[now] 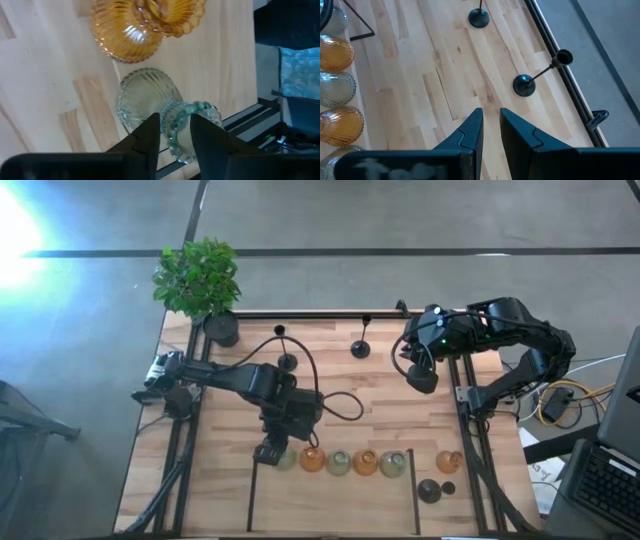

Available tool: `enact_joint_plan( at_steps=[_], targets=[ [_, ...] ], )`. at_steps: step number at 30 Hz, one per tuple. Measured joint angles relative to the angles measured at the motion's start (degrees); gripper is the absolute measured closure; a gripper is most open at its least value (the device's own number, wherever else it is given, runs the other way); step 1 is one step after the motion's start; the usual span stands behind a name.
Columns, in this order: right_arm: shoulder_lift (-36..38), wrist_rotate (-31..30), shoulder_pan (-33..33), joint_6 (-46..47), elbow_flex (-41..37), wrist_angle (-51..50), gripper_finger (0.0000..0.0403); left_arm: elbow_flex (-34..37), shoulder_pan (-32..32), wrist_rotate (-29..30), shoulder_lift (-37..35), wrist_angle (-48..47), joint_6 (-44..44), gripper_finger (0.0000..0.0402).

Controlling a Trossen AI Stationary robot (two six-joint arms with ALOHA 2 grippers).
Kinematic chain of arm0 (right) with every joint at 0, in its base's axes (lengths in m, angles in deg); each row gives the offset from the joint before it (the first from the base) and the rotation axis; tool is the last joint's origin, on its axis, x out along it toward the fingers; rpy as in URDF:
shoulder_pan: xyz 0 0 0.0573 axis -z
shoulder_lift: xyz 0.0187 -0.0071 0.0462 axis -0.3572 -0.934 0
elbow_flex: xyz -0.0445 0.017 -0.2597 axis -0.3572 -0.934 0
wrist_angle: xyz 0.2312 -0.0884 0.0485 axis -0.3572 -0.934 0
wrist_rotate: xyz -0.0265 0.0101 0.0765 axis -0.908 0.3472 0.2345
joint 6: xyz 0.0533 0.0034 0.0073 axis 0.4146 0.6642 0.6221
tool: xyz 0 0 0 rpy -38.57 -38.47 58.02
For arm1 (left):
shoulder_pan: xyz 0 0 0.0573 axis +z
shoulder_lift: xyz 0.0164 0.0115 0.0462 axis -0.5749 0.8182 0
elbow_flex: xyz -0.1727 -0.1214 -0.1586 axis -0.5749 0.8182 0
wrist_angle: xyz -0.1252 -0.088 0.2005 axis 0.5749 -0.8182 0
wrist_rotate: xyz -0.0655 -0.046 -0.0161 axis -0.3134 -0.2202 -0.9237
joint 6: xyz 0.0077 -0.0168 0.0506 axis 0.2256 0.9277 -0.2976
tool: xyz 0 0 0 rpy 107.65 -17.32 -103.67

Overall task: Pick & Place candle stick holders
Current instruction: Put the green glass candle holder on the shelf

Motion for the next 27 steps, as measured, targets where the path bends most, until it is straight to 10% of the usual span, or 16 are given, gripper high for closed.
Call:
enact_joint_plan(
  at_steps=[27],
  targets=[
    [0.0, 0.0, 0.0, 0.0, 0.0, -0.2, 0.0346, 0.0, 0.0, -3.0, -0.2, 2.0, 0.3, 0.0282]
  ],
)
